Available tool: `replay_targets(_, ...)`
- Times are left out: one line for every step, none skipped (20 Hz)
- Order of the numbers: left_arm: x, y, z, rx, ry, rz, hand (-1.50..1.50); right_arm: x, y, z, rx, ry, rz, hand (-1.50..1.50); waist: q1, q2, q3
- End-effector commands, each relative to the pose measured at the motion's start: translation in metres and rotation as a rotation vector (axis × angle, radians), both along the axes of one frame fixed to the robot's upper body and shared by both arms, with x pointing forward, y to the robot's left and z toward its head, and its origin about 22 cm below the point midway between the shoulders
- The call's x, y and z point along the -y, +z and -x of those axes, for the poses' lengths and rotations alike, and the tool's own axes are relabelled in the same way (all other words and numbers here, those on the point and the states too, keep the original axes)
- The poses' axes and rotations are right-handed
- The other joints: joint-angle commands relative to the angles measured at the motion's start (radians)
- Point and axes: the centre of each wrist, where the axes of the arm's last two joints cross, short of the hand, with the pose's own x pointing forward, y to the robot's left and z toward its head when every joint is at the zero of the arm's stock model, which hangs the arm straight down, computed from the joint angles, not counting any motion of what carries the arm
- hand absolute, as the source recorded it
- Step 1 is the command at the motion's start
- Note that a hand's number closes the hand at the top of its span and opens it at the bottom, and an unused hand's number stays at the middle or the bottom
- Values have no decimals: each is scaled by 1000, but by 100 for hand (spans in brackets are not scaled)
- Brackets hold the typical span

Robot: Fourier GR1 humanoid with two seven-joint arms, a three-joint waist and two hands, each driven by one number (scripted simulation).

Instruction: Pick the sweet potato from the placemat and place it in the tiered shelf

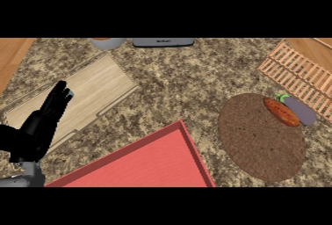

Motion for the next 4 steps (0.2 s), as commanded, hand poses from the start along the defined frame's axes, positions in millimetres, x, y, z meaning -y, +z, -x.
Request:
replay_targets(-4, -7, 15, -13, 20, 13, 0, 8, 28, 39, 201, -52, -144, -150, -11, -10, 1)
replay_targets(-5, -7, 11, -13, 25, 7, 0, -7, 25, 37, 194, -34, -146, -150, -21, -10, 0)
replay_targets(-12, -6, 15, -22, 38, -7, 0, -1, 29, 49, 215, -8, -129, -150, -33, -19, 1)
replay_targets(-2, -5, 8, -4, 39, 0, 0, -11, 30, 54, 221, 14, -120, -150, -34, -11, 0)
